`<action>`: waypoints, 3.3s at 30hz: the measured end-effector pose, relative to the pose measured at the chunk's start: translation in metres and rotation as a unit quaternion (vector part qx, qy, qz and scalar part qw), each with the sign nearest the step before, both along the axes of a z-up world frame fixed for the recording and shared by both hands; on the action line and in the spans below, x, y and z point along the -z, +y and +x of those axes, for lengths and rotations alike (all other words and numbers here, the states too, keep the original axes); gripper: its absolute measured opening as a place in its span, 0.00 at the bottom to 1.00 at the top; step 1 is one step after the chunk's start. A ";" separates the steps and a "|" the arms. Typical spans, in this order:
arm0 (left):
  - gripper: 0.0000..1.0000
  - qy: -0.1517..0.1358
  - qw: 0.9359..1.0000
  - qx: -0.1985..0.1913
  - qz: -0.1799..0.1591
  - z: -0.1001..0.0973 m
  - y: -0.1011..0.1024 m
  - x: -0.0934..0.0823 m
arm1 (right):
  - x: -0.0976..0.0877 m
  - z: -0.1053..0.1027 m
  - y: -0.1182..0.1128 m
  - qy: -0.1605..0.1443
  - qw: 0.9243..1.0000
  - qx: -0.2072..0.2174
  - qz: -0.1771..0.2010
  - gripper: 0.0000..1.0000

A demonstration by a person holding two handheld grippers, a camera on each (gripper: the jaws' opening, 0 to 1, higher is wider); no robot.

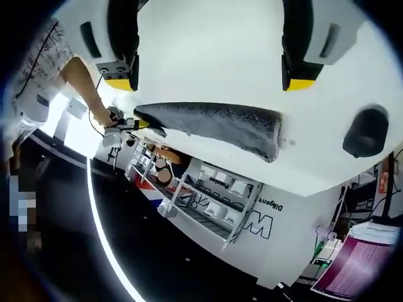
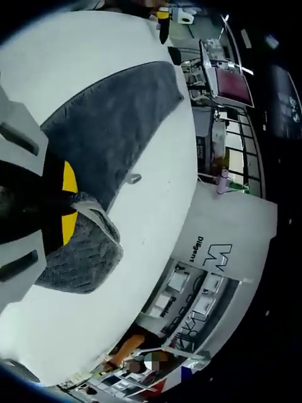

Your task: Fold the towel on the table until its edges align and the towel forms a compact rectangular stack.

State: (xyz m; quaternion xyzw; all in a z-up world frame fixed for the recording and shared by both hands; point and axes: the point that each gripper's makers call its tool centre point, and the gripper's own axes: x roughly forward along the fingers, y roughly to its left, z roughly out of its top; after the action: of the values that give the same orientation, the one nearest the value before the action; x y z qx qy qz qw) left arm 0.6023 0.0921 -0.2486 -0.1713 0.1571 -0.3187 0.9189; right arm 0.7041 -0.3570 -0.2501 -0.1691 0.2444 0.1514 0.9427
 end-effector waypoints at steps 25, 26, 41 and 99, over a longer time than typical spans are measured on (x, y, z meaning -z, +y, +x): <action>0.99 -0.001 1.000 0.012 0.009 0.000 -0.006 -0.002 | 0.001 -0.005 0.044 0.022 0.998 -0.063 0.000 0.09; 0.99 0.000 1.000 0.012 0.011 0.000 -0.005 -0.001 | 0.001 -0.006 0.047 0.023 0.998 -0.066 0.003 0.09; 0.99 -0.001 1.000 0.015 0.012 -0.006 -0.004 0.000 | 0.005 -0.005 0.083 0.029 0.994 -0.103 0.008 0.09; 0.99 0.007 1.000 -0.003 0.009 -0.009 0.011 0.005 | -0.021 0.010 0.165 0.001 0.985 -0.170 0.017 0.10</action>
State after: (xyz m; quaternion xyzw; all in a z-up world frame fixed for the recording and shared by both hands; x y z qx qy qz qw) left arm 0.5936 0.1028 -0.2537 -0.1655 0.1662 -0.3129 0.9204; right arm 0.7137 -0.1921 -0.2293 -0.1918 0.2106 0.3135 0.9058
